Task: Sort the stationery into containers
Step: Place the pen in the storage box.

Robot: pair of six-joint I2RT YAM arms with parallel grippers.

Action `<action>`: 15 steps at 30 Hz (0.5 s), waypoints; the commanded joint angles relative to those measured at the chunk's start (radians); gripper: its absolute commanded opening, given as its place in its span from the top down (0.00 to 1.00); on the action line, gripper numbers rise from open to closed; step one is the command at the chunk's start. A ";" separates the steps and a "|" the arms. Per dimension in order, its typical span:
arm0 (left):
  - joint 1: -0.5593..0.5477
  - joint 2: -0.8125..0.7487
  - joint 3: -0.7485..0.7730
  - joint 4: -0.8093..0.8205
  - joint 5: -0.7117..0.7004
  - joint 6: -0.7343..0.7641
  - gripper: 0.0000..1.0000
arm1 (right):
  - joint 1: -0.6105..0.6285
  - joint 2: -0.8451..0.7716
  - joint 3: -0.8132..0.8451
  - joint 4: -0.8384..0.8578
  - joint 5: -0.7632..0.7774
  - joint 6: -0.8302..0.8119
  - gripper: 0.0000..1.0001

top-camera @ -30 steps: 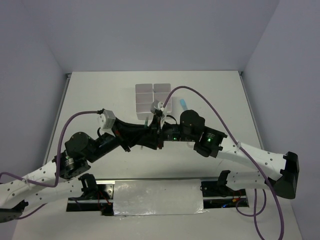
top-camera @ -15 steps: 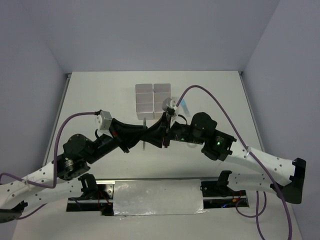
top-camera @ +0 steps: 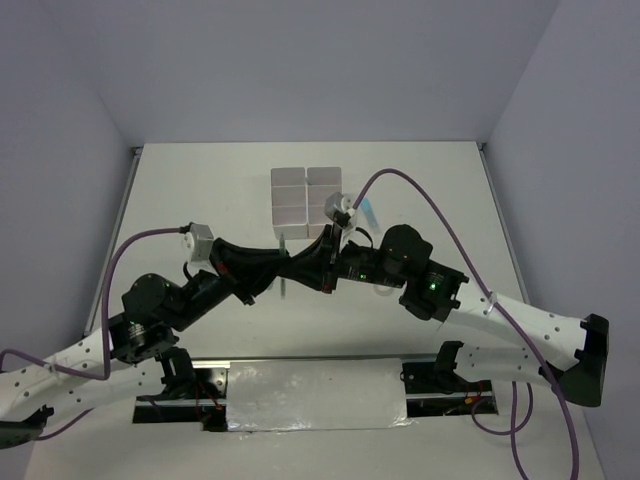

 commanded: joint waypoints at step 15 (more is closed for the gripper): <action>-0.019 0.088 0.195 -0.188 -0.218 -0.018 0.01 | -0.067 0.037 -0.070 0.218 0.166 -0.081 1.00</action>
